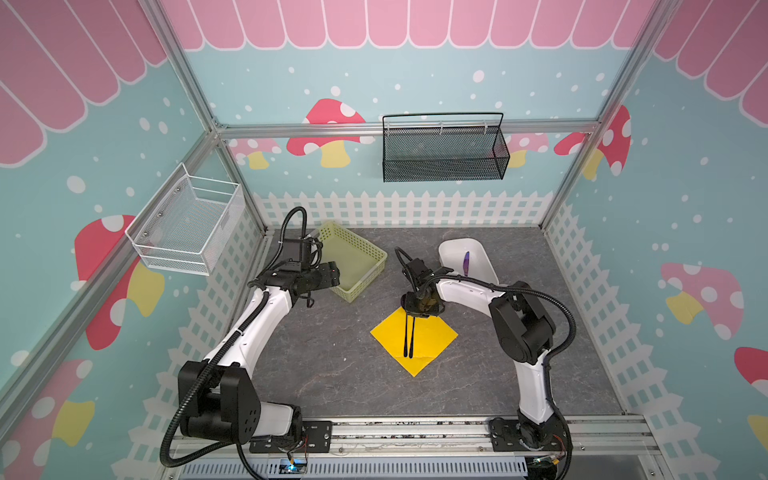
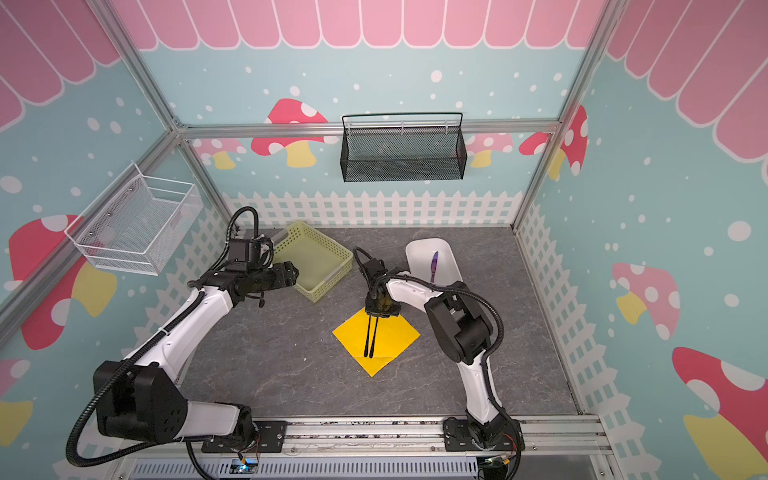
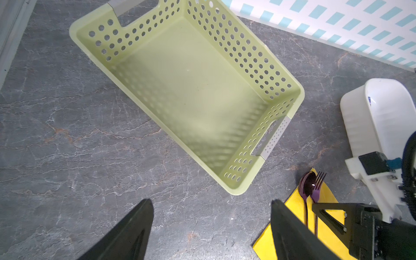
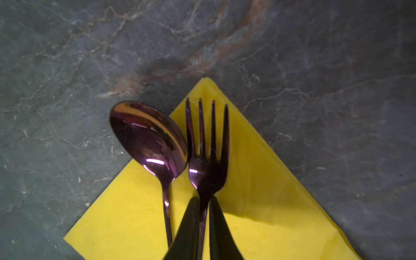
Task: Place the utensils on the paper napkin and roll it up
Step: 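Lower the purple fork beside the spoon and open the right gripper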
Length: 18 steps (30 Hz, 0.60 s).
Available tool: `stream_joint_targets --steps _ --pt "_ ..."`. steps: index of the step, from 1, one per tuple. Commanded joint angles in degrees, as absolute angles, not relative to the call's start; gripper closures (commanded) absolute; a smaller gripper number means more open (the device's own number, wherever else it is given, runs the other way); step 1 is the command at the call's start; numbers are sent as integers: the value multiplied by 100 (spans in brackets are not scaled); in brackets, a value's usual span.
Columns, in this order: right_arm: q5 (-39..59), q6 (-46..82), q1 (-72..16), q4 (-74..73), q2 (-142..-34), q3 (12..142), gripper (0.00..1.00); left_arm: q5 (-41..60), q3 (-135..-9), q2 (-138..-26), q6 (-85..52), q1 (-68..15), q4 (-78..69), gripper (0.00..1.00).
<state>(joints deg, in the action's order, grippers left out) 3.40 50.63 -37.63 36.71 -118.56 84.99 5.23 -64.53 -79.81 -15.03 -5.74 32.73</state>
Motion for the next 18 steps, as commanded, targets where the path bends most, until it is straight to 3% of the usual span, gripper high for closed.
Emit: stream_joint_targets --steps 1,18 --pt "202 5098 -3819 3814 -12058 8635 88 598 -6529 -8068 -1599 -540 3375 16" --pt "142 5042 -3817 3888 -12212 8941 90 562 -6542 -8095 -1592 -514 3401 16"
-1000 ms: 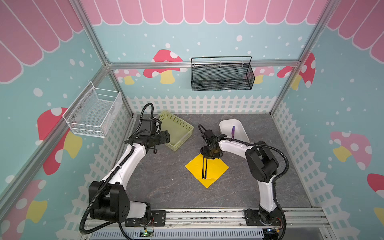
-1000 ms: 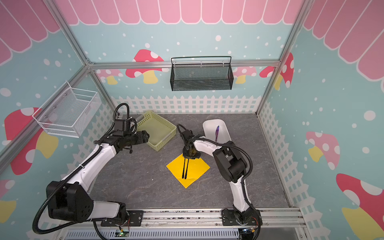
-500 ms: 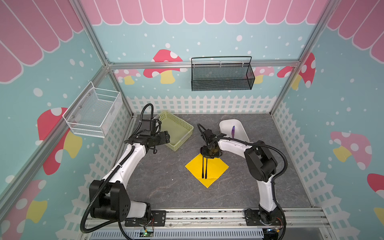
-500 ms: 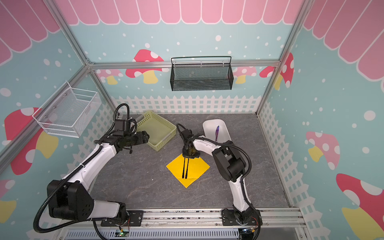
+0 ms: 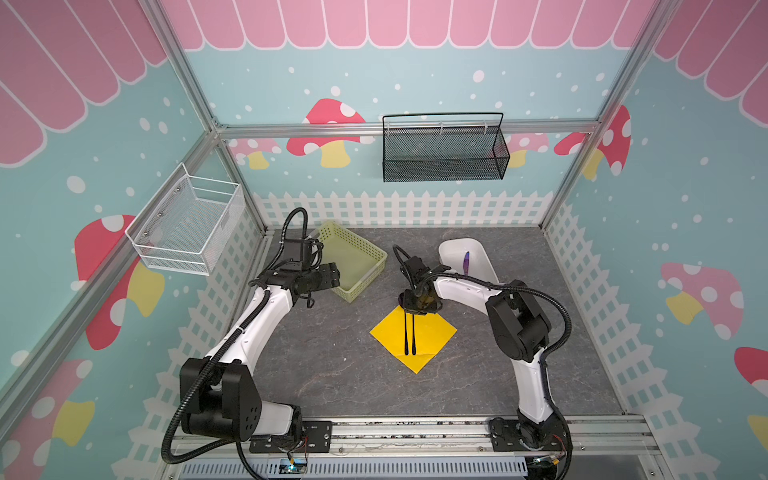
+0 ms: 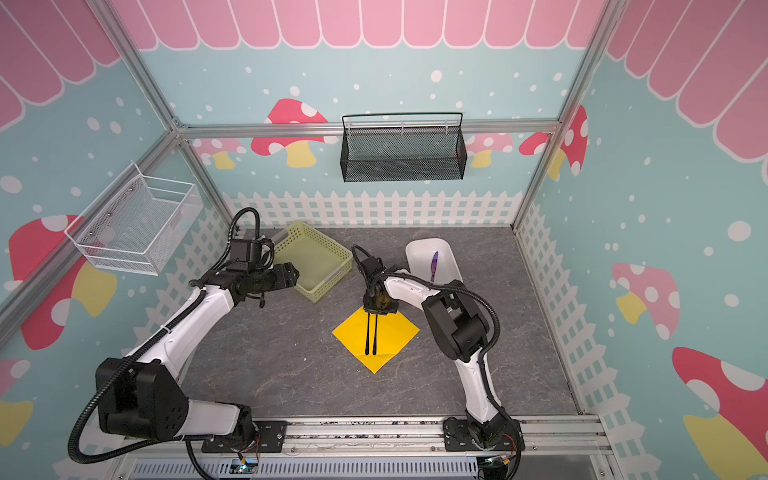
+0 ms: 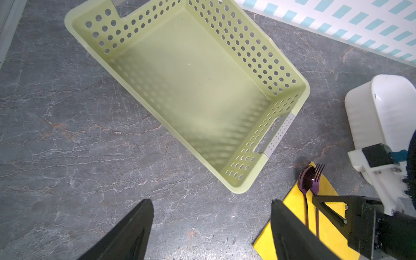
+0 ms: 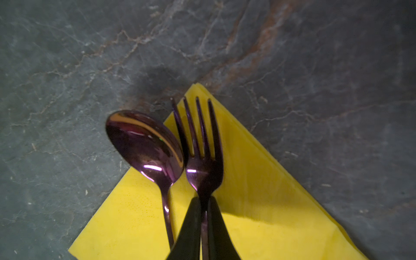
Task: Place the utensils on the paper napkin and roll it up
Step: 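Lower the purple fork beside the spoon and open the right gripper, then raise the right gripper and move it over the white tray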
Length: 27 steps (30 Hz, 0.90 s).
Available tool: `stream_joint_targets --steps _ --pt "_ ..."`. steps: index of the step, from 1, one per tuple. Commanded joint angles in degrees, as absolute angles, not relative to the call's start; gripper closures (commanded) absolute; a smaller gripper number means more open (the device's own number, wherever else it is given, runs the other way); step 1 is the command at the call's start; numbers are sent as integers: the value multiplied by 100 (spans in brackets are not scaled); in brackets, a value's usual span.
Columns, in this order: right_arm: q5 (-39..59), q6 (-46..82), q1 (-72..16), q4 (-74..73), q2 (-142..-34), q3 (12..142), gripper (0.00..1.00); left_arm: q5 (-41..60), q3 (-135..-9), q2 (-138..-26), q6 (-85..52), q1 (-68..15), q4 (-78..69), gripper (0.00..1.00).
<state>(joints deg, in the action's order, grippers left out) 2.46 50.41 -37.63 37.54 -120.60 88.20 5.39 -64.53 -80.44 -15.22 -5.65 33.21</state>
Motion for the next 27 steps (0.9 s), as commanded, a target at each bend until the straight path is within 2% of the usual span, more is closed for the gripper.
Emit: stream_joint_targets --steps 1,17,27 --pt "135 5039 -3820 3889 -12213 8952 90 562 -6548 -8096 -1588 -511 3402 17" --pt "117 4975 -3810 3977 -12310 9070 90 604 -6556 -8113 -1608 -475 3395 17" --pt "142 5001 -3806 4153 -11817 9185 80 611 -6556 -8154 -1630 -466 3396 17"
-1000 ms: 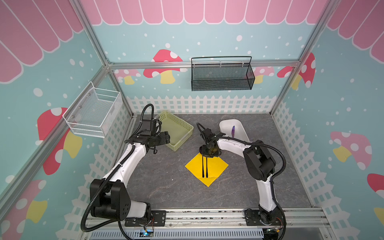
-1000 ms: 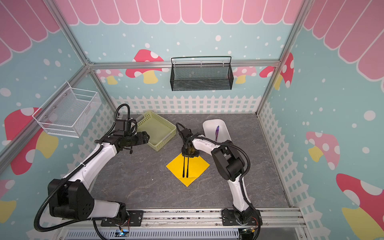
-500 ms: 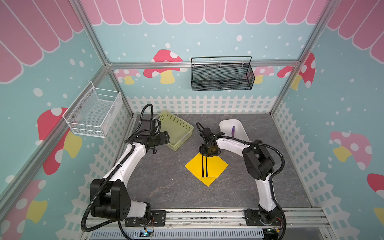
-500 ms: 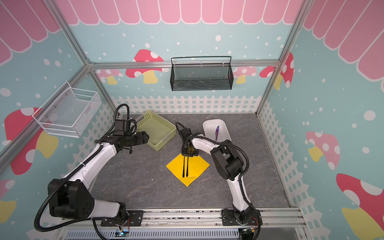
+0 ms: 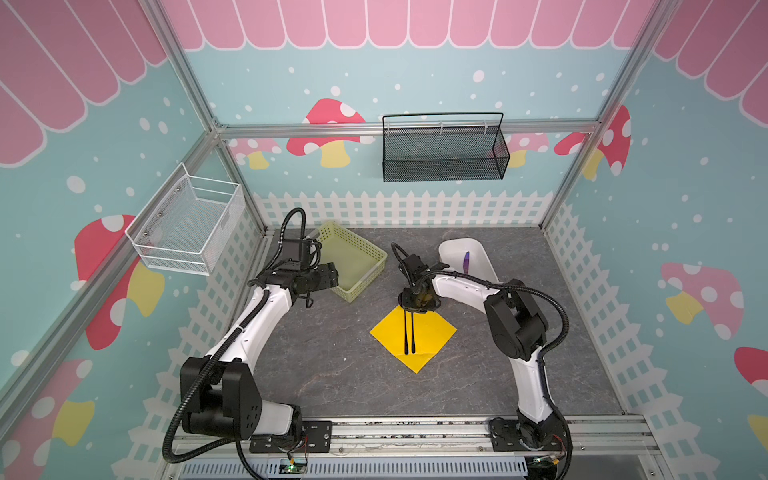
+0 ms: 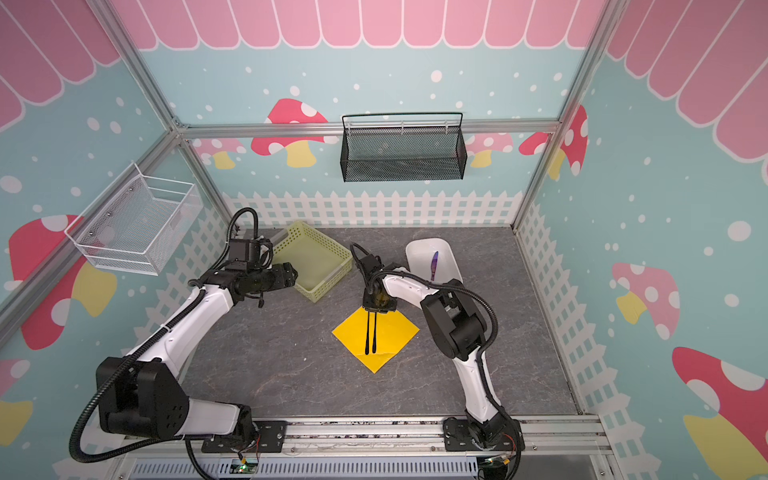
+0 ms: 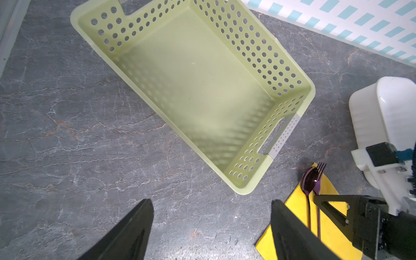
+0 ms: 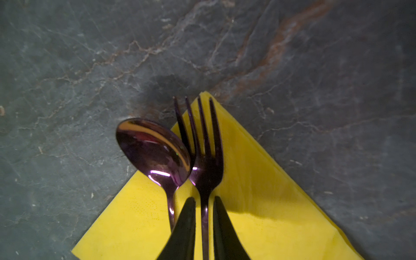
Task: Place the utensils on the paper napkin and roll it up
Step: 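Raise the right gripper and move it over the white tray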
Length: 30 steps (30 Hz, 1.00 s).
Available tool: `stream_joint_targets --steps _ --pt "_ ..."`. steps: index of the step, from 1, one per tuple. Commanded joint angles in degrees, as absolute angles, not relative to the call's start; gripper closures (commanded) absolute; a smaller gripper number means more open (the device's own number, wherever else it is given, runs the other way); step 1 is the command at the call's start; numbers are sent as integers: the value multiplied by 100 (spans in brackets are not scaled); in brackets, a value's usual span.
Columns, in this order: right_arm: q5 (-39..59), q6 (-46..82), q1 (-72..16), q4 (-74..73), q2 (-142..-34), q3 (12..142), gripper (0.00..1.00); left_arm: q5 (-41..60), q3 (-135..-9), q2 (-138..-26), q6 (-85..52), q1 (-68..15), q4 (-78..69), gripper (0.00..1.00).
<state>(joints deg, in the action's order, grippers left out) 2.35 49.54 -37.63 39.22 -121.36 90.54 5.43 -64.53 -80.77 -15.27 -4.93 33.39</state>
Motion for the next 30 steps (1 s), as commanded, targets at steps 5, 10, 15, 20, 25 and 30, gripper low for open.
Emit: stream_joint_targets --steps 5,10,15,20,25,30 --pt "38 4868 -3743 4257 -11401 9226 80 553 -6550 -8147 -1616 -466 3391 16" --pt "227 4204 -3396 4342 -11223 9404 81 567 -6584 -8183 -1608 -465 3397 16" --pt "241 3671 -2759 4542 -11158 9607 85 500 -6581 -8142 -1574 -466 3393 17" --pt "168 3273 -2031 4573 -11064 9625 84 312 -6544 -8075 -1528 -466 3384 17" --pt "-140 3147 -1603 4690 -11238 9673 84 307 -6550 -8071 -1529 -466 3384 17" --pt "-367 3172 -1401 4746 -11549 9679 84 263 -6507 -8011 -1516 -466 3356 17"
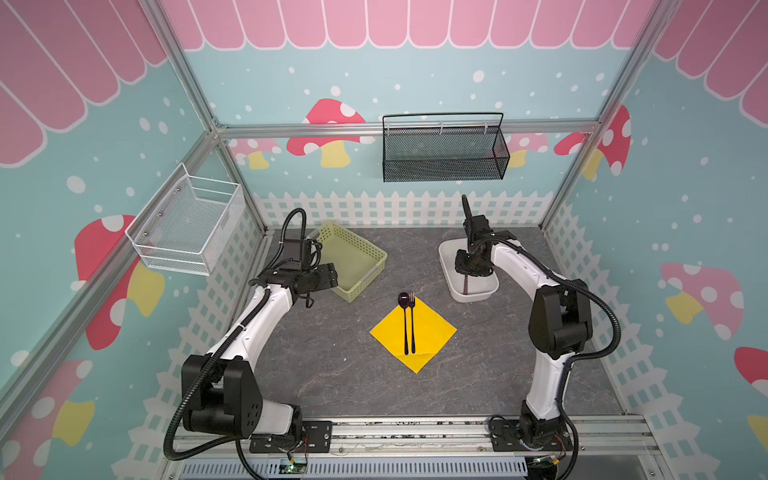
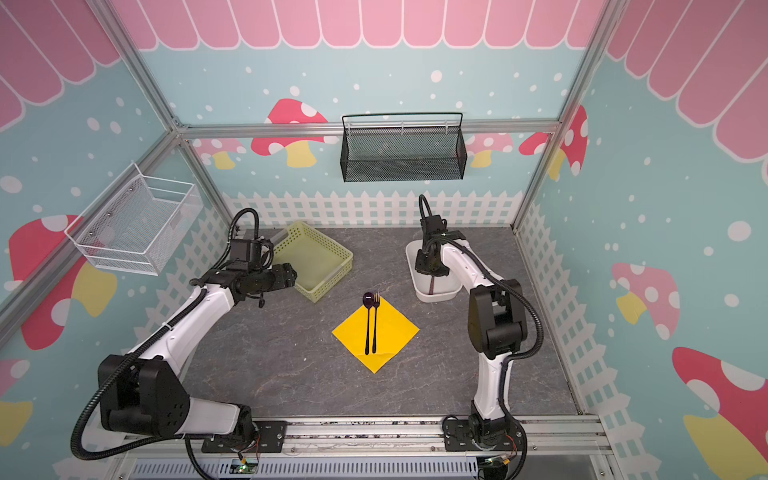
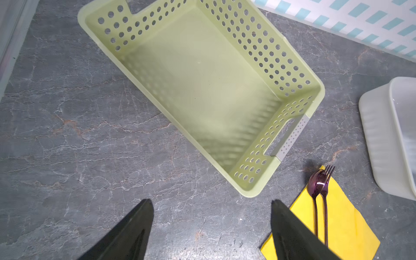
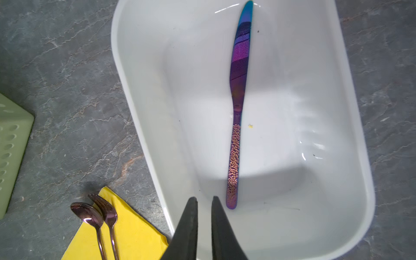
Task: Place the utensils on the paper napkin and roll it up
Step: 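Raise the right gripper and move it over the white tray, then lower the right gripper into the tray and close on the knife handle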
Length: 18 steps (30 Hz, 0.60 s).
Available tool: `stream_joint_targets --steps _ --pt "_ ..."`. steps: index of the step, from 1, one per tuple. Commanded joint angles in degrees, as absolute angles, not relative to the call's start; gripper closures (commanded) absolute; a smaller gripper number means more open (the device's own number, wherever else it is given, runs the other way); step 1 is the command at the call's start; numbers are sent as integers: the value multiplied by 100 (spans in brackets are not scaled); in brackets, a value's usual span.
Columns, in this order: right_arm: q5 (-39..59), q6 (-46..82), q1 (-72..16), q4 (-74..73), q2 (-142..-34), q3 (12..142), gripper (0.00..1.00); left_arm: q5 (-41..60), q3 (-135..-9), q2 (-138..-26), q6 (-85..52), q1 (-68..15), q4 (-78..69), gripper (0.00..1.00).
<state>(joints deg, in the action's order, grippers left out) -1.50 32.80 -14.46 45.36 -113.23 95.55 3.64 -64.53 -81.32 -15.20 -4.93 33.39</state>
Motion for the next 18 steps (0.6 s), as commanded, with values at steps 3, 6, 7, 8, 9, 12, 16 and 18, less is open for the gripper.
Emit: stream_joint_targets --steps 3,6,7,8,9,12,16,18 --pt "-352 3189 -1349 4744 -11728 9718 83 298 -6492 -7989 -1528 -461 3359 17" --pt "-348 3208 -1315 4770 -11910 9833 82 264 -6463 -7938 -1515 -466 3350 17" --pt "-377 3208 -1292 4773 -11963 9869 82 268 -6468 -7928 -1520 -466 3356 17" --pt "-394 3199 -1279 4804 -12015 9907 82 280 -6465 -7920 -1520 -466 3349 17" --pt "-408 3199 -1262 4824 -12055 9937 82 282 -6454 -7920 -1521 -466 3349 17" --pt "-419 3149 -1211 4828 -12185 10015 79 288 -6453 -7910 -1528 -466 3349 17" --pt "-380 3087 -1129 4852 -12412 10163 79 232 -6453 -7866 -1504 -466 3350 17" --pt "-344 3063 -1102 4852 -12511 10247 79 172 -6452 -7865 -1478 -465 3349 17"
